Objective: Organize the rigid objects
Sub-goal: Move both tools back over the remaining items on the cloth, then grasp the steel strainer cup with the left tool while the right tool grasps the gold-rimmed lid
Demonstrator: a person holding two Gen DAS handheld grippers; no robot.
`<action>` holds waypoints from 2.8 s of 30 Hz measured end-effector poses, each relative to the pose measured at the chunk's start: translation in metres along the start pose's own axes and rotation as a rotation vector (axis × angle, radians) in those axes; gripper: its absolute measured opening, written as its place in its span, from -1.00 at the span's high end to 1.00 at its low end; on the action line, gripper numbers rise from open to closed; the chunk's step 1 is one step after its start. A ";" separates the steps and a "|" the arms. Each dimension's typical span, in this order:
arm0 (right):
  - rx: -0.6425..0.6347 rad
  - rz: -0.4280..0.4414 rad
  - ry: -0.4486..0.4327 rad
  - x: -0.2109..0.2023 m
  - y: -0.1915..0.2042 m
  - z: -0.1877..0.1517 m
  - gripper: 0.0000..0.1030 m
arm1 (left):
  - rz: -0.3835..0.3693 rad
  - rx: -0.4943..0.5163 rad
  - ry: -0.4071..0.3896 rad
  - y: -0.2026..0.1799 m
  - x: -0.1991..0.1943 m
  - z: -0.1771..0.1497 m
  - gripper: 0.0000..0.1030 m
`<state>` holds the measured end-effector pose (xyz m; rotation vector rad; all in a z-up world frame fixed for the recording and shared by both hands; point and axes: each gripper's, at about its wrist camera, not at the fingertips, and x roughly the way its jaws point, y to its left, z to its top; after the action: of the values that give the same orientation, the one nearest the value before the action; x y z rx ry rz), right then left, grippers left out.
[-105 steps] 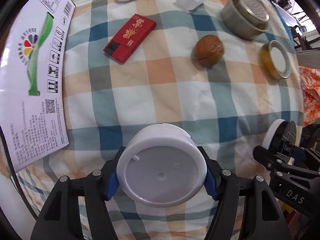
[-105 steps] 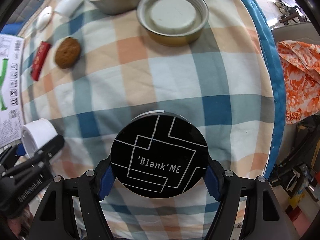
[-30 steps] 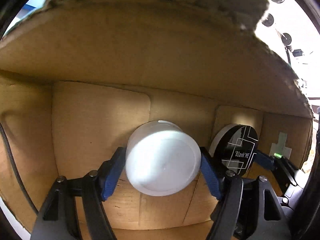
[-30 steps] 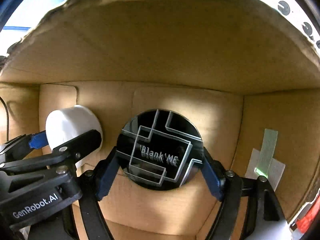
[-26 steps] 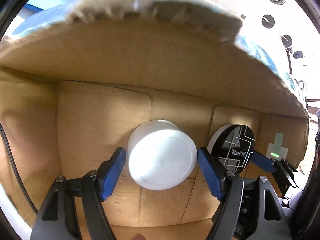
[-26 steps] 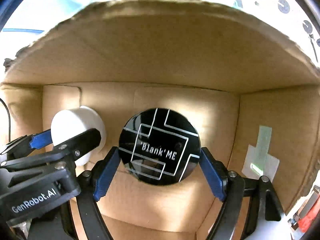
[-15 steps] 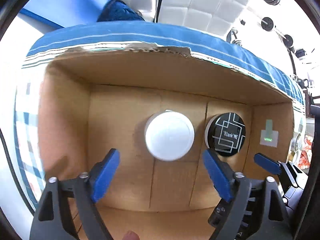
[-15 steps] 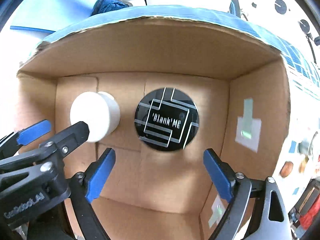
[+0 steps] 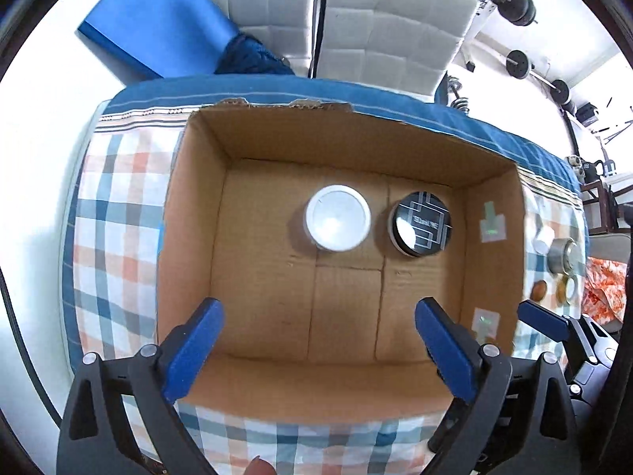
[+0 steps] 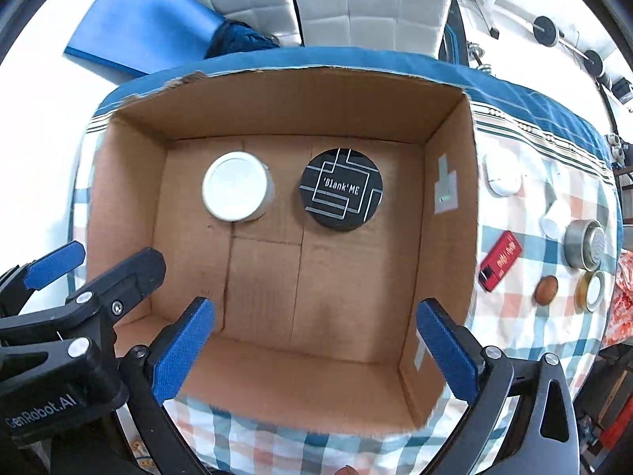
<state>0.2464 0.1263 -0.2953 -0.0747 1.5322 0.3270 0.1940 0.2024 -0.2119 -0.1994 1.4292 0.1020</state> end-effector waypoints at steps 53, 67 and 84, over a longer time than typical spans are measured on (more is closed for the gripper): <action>0.545 -0.044 0.066 0.064 -0.515 -0.073 -0.32 | -0.061 0.430 0.150 -0.453 0.174 0.035 -0.92; 0.558 -0.044 0.129 0.082 -0.544 -0.061 -0.36 | -0.024 0.485 0.292 -0.481 0.231 0.031 -0.35; 0.481 -0.133 0.147 0.075 -0.518 -0.058 -0.30 | 0.025 0.538 0.277 -0.482 0.226 0.007 -0.34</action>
<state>0.3223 -0.3704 -0.4521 0.1810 1.7046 -0.1612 0.3240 -0.2790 -0.3975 0.2572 1.6804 -0.3002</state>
